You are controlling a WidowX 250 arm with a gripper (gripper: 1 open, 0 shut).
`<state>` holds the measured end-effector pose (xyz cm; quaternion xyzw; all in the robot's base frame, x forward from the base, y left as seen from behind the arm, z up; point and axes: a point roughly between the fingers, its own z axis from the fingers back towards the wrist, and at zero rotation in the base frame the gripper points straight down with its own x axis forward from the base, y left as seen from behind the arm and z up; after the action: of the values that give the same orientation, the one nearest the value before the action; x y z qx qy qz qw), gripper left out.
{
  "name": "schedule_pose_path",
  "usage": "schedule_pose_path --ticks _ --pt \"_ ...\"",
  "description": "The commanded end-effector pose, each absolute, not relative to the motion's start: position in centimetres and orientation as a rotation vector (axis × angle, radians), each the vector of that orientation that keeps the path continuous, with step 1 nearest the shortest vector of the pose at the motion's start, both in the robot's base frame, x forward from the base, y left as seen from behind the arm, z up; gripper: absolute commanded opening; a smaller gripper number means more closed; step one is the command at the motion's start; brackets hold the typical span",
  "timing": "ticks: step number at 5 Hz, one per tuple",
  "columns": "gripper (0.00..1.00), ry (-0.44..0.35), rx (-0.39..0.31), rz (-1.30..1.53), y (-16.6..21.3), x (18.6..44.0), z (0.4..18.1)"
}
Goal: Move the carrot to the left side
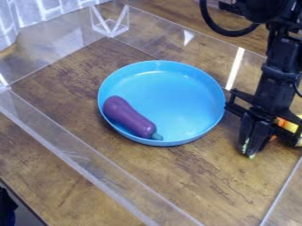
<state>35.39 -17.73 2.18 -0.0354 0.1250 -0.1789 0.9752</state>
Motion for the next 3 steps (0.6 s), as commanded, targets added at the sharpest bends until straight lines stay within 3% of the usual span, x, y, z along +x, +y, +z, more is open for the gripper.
schedule_pose_path --ticks 1,3 --pt "0.00 0.249 -0.080 -0.422 -18.75 34.98 2.59" --pt "0.00 0.261 -0.070 -0.436 -18.44 34.76 3.21"
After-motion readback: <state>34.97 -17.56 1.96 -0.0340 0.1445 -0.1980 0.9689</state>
